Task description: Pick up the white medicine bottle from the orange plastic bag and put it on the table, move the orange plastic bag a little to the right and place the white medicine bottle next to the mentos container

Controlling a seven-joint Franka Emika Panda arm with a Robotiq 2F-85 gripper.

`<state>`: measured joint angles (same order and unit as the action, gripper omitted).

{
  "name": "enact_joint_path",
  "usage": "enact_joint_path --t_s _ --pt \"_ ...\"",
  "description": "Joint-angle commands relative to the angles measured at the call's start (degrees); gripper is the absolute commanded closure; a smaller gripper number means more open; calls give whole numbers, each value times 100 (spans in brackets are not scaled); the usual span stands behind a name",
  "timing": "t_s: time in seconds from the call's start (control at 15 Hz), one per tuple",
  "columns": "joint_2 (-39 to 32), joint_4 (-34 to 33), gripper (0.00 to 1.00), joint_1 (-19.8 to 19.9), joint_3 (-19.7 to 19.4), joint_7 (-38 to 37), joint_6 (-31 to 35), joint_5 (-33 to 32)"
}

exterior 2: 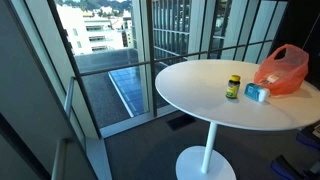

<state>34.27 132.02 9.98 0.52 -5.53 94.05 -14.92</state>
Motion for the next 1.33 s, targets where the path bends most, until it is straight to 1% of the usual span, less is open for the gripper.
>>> enact_joint_path --t_s 0.0,0.27,0.4,0.53,0.93,1.13,1.27 --pt "-7 -24 0 -146 -107 -60 -34 -55" --pt "-7 -25 0 -146 -107 -60 -34 -55" --pt "-116 -55 0 -121 -146 -197 221 -40" --pt "-249 -98 0 -84 -210 -296 541 -13" --pt "-916 -181 0 46 -507 -596 1899 71" --pt "-1391 -253 0 106 -717 -458 2402 132" --pt "-1743 -321 0 108 -875 -324 2613 274"
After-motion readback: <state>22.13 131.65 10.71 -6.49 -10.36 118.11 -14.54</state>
